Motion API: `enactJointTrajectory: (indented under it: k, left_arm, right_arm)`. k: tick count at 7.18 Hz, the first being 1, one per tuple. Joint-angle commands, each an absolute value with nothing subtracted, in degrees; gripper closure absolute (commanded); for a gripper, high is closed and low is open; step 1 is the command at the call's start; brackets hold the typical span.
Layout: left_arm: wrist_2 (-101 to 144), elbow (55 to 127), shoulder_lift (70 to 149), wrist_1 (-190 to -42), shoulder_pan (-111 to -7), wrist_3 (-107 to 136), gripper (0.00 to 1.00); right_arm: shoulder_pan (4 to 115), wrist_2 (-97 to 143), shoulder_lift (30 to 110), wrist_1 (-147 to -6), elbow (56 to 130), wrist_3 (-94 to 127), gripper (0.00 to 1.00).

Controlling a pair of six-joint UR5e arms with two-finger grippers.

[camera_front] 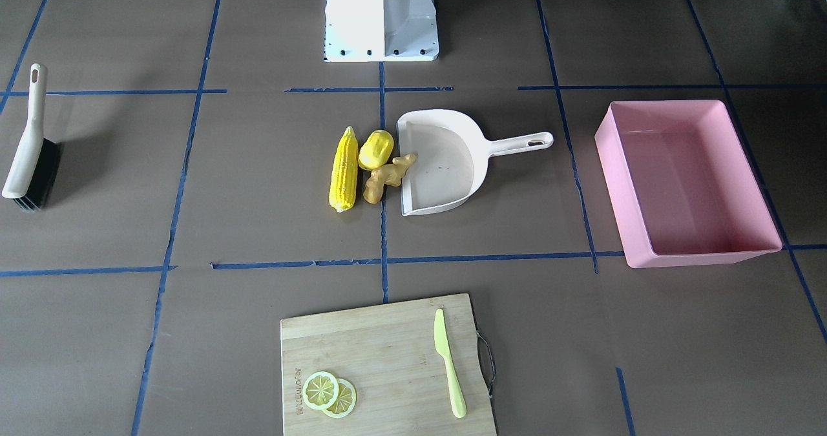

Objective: Sweep and dump trash into bin

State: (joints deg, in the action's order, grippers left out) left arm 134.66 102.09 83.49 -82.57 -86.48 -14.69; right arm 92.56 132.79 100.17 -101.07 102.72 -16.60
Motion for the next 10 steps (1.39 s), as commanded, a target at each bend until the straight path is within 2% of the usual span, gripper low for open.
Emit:
enactJointTrajectory:
  k: [1,4,6,8,10]
  left_arm:
    - [134.74,102.04,83.5,-82.62,-86.48,-14.68,0.0]
    - [135.09,102.13,83.5,-82.62,-86.48,-14.68,0.0]
    - [135.09,102.22,83.5,-82.62,-86.48,-14.77,0.0]
    - [135.18,102.22,83.5,-82.62,-86.48,-14.77,0.0]
    - [135.18,102.22,83.41,-82.7,-86.48,-14.77,0.0]
  right_arm:
    - [92.03,136.12,101.68,-92.67,103.01,-11.38,0.0]
    - [82.4,135.71,105.89,-70.29,104.23,12.3,0.0]
    - [74.48,135.09,108.52,-68.91,110.97,25.34,0.0]
    - [69.36,132.63,114.22,-61.06,111.89,32.4,0.0]
    - [61.14,127.22,115.05,-56.09,111.88,42.49,0.0]
